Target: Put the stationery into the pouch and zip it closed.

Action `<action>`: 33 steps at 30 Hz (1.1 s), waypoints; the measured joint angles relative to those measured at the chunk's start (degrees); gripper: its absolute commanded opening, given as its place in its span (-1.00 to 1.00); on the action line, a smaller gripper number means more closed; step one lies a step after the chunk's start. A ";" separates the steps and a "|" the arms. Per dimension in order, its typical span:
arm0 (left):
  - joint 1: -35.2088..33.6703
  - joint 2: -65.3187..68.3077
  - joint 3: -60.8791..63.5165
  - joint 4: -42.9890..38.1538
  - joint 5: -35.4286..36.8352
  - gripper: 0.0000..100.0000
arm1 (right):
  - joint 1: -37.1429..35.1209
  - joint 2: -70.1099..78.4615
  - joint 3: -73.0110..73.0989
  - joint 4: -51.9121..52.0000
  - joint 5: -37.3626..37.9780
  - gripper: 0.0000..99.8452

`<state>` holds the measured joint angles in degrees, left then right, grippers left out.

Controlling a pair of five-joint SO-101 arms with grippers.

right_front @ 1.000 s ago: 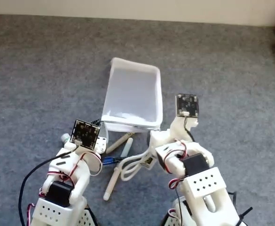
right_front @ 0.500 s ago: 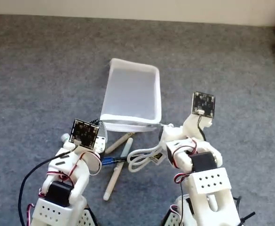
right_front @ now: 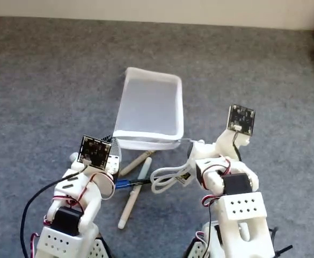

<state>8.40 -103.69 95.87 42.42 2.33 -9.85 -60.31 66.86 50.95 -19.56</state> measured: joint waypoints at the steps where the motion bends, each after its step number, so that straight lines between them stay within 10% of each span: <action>1: 0.00 0.00 0.00 0.00 0.00 -0.98 | 0.00 0.00 0.00 0.00 0.00 -0.99; 13: -0.44 0.00 0.00 0.53 -1.14 -0.52 | -8.09 0.09 -1.58 0.09 0.00 -0.99; 33: -2.81 0.00 0.00 4.22 -1.23 -0.52 | -15.74 0.09 -24.70 19.25 10.37 -0.99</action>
<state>5.58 -103.69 95.87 46.64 1.10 -25.58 -60.22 42.15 70.20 -9.19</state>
